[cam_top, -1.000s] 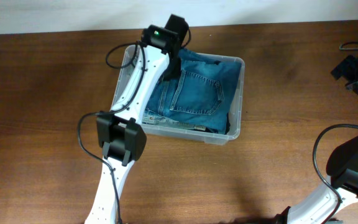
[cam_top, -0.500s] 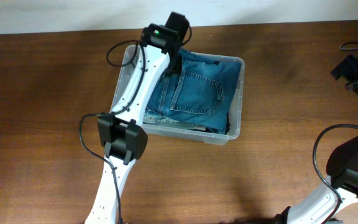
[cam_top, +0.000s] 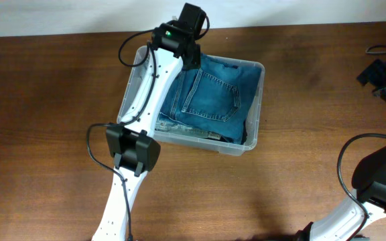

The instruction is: Pack container

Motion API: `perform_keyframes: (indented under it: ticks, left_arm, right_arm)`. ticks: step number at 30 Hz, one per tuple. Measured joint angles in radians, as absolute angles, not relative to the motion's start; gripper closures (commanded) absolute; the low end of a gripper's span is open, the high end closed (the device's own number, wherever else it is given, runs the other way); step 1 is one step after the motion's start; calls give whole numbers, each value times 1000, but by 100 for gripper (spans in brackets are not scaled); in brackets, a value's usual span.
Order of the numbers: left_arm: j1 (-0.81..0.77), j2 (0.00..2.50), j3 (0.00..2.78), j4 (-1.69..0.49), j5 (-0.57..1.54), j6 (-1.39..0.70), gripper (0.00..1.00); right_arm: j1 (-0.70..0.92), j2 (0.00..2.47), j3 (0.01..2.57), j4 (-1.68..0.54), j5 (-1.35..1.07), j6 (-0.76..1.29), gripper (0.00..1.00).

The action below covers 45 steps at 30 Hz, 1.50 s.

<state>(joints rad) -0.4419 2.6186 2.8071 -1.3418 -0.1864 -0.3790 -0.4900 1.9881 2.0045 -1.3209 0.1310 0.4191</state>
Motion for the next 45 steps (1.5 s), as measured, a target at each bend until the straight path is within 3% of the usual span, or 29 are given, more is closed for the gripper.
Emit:
perform_keyframes:
  ticks: [25,45]
  left_arm:
    - [-442,2713,3005,-1482,-160,-390,100]
    - [-452,2700,3033,-1343,-110,-390,99]
  right_arm:
    - [-490,1989,2004,-1320,131,419,2]
    - [-490,1989,2004,-1320,131,419,2]
